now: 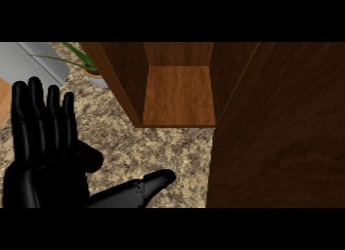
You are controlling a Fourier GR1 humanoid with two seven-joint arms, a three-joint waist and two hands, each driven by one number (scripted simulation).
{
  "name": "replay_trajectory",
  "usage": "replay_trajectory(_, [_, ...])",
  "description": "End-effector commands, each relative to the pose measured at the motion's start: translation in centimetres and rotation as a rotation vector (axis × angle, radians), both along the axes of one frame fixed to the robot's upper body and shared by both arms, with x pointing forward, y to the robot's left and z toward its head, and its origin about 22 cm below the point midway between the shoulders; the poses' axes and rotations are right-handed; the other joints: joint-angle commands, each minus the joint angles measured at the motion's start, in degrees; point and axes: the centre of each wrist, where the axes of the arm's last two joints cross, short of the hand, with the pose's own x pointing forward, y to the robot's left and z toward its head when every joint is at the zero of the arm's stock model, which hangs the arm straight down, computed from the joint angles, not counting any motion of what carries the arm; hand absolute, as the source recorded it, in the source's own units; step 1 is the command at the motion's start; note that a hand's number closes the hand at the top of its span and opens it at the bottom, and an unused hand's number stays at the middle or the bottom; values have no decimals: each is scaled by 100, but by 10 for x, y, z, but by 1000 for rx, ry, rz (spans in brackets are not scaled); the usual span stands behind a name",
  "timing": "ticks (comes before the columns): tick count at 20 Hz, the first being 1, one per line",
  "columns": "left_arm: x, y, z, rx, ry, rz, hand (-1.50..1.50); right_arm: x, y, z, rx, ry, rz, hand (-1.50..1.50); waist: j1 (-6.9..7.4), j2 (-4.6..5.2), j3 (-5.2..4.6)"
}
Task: Pick up the wine, place it into the cabinet and close the cabinet
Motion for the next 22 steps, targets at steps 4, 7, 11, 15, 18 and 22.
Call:
replay_trajectory(4, [-21,18,16,-7,39,70,-150,-24,8,16,43,-42,-2,-150,10,-7,1])
replay_trajectory(7, [-19,28,7,-9,39,79,-150,-21,3,23,9,-45,12,-150,2,4,-3])
replay_trajectory(11, [-17,47,14,10,39,139,-150,-18,-5,22,27,-64,-11,-150,-6,5,0])
replay_trajectory(15, [-41,63,11,2,71,147,-150,-22,-5,10,13,-37,-28,-150,5,-1,-2])
replay_trajectory(18, [-32,78,12,3,63,157,-150,-23,-5,27,30,-35,-19,-150,7,4,-8])
replay_trajectory(22, [-40,82,-1,-10,117,182,-150,-34,2,26,40,-45,-28,-150,11,-8,-9])
